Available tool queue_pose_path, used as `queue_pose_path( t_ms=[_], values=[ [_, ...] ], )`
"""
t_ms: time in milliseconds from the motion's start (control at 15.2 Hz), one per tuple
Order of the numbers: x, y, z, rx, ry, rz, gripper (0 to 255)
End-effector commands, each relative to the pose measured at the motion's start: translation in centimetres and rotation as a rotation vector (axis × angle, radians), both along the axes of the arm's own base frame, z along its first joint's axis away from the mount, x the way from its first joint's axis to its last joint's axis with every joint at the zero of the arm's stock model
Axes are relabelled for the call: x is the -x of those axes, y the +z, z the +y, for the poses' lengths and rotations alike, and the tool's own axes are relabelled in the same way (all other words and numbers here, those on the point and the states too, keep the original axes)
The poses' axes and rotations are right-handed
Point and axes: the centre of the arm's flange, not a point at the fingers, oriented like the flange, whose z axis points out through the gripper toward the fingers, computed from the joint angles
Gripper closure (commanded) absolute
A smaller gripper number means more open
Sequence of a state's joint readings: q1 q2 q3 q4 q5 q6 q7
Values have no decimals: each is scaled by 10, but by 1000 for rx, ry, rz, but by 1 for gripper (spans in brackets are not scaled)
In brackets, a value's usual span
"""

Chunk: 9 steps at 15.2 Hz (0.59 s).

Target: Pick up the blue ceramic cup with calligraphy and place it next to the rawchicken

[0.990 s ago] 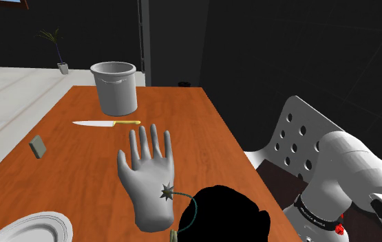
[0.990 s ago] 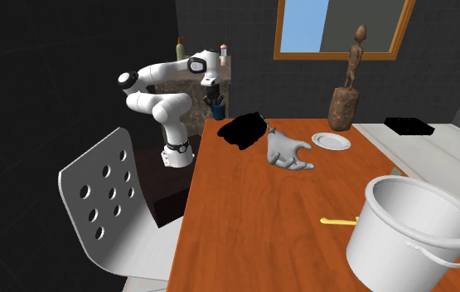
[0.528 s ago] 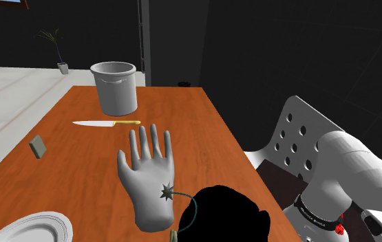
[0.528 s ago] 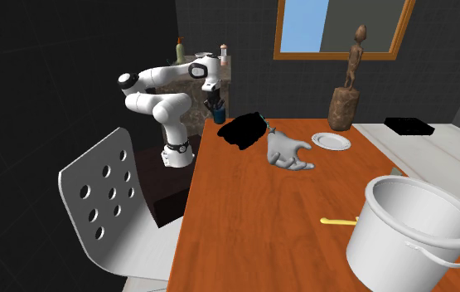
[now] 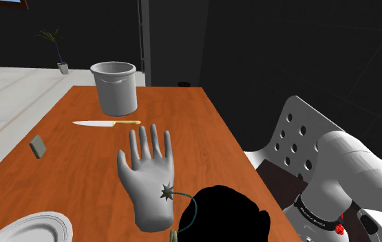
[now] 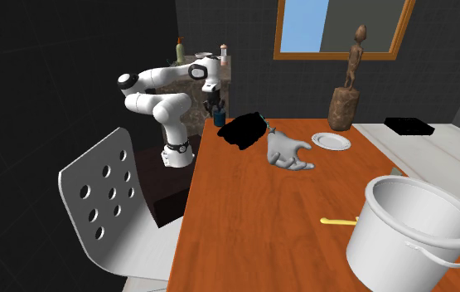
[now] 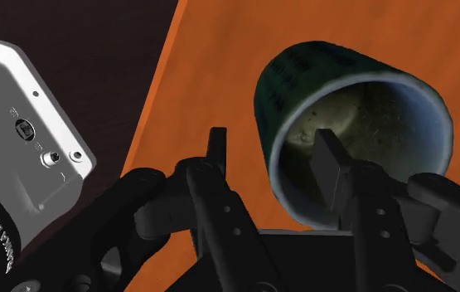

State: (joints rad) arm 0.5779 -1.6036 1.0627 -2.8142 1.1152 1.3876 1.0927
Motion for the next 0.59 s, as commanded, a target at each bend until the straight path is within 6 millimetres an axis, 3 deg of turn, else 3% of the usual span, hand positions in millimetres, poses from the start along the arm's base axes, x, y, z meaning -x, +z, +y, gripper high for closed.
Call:
queue_pose_path(
  t_ms=[0,264,528],
  values=[
    [-6,-5,-18,-14,2,-3,0],
    [-3,-7,-16,-14,2,-3,0],
    [-4,43,-17,-14,2,-3,0]
  ],
)
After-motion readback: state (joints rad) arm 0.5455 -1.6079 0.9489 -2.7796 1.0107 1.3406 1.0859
